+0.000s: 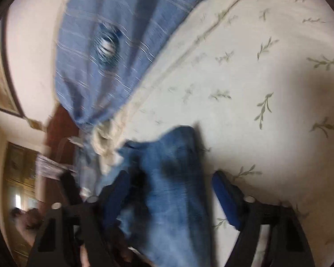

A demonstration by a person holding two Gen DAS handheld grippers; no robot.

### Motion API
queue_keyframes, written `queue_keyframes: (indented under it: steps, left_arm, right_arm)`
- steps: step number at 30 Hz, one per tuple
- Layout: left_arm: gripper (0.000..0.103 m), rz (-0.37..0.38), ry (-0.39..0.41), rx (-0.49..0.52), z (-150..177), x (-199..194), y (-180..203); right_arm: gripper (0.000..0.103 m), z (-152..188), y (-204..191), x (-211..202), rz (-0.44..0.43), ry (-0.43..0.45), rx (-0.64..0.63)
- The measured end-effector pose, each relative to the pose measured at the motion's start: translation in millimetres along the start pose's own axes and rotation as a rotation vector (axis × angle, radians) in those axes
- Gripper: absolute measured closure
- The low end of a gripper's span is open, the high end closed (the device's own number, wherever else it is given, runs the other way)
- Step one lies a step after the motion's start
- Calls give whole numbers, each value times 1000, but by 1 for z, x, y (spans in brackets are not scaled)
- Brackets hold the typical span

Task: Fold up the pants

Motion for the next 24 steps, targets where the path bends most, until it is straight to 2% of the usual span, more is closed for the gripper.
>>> queue_keyframes:
  steps: [2,3,5,6,8,10,11,12,13,14,15,17,18,20,21,22,23,24]
  left_arm:
    - [12,7,-11,2,-2,-4,-1]
    - [13,17,-7,-13,-3,-12,-3]
    - [13,48,53,-12,-4,-39,-4]
    - [13,36,118,18,-4,-59,-6]
    - [13,-15,171,81,-1,-70,-7]
    - [12,-92,94,159,14,-46,-5]
    - [11,-111,-2,193,29,-22,-6]
    - [2,-102,18,158,30,-15,-8]
    - [2,-113,7,143,29,-14,-11]
    - [2,-107,-9,142,29,-12,-9]
    - [2,-109,-6,156,28,-9,-7]
    - [2,-117,10,166,30,-6,-6]
    - [2,-114,9,149,31,-5,-7]
    - [1,-108,1,133,31,-2,-9]
    - [1,-107,-2,130,31,-1,-9]
    - [1,-106,-3,130,31,-1,-9]
    - [1,-106,-2,135,31,1,-8]
    - [1,-108,0,135,31,-3,-10]
  right_arm:
    - [48,1,4,2,38,-14,-3]
    - [49,0,6,1,43,-20,5]
    - [48,-2,3,-1,28,-14,6]
    - [48,-3,1,-3,10,-6,23]
    - [41,-5,-5,-6,-30,-1,28]
    - [40,-6,-6,-1,-5,-1,-4]
    - [40,-3,-4,8,19,-28,-20]
    - [45,1,-2,17,35,-62,-17]
    - [69,2,1,20,73,-65,-24]
    - [81,0,-1,15,108,-52,-40]
    - [86,-4,-7,5,112,-23,-60]
    - [88,-8,-26,-6,136,23,-123]
    - [88,-7,-22,-2,179,15,-137]
    - [85,3,8,16,280,-63,-102]
    - [85,-2,14,13,190,-29,0]
    - [76,-5,13,7,137,-12,61]
    - [53,-7,12,-2,104,12,93]
    - [36,-8,8,-12,80,33,94]
Point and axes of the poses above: each gripper's, at about its wrist camera, not at the fingertips, and x roughly the way its jaws point, y to its right, z to its underside, the point moved 10 cm from there along x, roughly the way its jaws point, and after that the axes turned 7 degrees about y, right-handed, at the moved point
